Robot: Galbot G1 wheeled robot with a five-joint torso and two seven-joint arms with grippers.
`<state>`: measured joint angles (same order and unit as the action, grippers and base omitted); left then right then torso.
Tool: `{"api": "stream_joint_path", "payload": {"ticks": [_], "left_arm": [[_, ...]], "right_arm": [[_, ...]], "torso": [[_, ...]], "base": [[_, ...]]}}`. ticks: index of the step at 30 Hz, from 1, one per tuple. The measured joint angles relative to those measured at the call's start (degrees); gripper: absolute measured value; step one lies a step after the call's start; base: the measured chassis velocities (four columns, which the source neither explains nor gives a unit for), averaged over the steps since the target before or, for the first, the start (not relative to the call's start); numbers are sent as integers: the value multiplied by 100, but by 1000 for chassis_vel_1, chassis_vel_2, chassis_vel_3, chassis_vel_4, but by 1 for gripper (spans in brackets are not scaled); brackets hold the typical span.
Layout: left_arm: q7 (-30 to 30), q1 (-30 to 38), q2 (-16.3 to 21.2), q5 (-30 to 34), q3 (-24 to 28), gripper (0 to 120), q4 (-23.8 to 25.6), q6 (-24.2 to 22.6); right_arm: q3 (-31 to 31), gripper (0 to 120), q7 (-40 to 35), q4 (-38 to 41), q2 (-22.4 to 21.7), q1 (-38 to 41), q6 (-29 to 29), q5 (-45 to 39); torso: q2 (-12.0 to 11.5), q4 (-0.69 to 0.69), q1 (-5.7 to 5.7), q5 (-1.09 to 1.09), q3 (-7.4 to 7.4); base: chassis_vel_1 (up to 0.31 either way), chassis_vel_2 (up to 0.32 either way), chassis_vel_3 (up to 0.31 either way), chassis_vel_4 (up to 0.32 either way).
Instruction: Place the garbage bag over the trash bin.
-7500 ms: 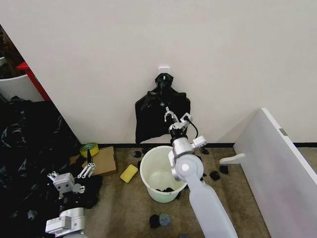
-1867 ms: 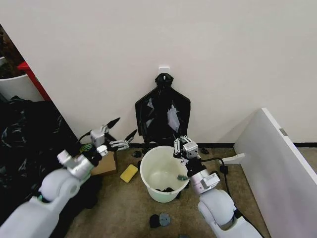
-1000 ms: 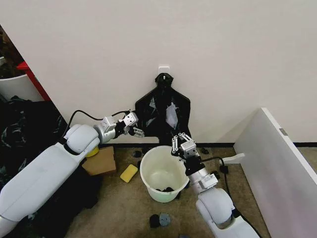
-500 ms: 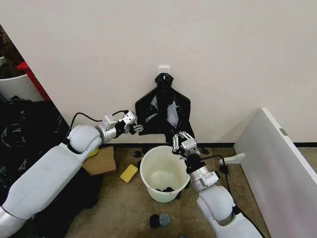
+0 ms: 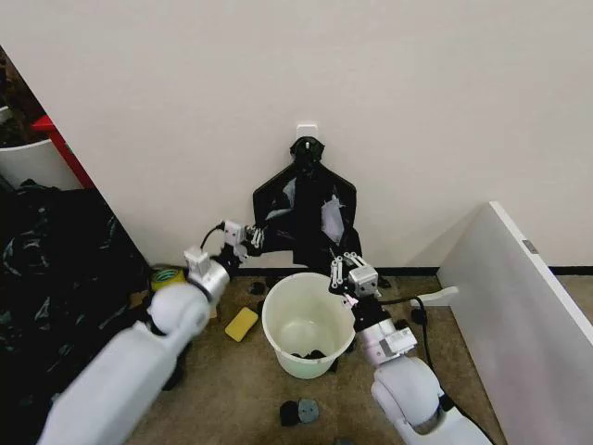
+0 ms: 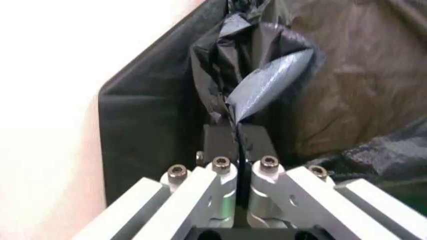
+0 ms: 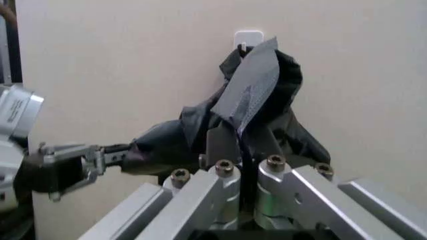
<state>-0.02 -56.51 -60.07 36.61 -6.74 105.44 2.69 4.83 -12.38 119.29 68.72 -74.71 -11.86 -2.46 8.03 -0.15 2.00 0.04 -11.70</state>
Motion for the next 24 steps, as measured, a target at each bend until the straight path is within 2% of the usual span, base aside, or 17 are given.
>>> {"api": "stream_joint_path", "payload": {"ticks": [5,11,16,24], "left_arm": [[-185,-638,-376,-118,-41,0,322,298],[-238,-1256,-510,-255,-104,0,631,541],[-553,-1931,-672,-706,-159,0,995,762],[-1218,-2581,-781,-1247,-390,0,1631,780]], "right_arm": [[-216,0,-307,176,-62,-244,-2,-26],[-312,0,-325,301,-56,-526,-92,151],[-480,0,-582,630,-175,-1161,-140,213],[-545,0,-1105,1430,-364,-2166,-28,350]], "torso": [[1,-1,0,1,0],[1,0,0,1,0],[1,1,-1,0,0],[1,-1,0,0,0]], "base": [[0,0,0,0],[0,0,0,0],[0,0,0,0],[0,0,0,0]]}}
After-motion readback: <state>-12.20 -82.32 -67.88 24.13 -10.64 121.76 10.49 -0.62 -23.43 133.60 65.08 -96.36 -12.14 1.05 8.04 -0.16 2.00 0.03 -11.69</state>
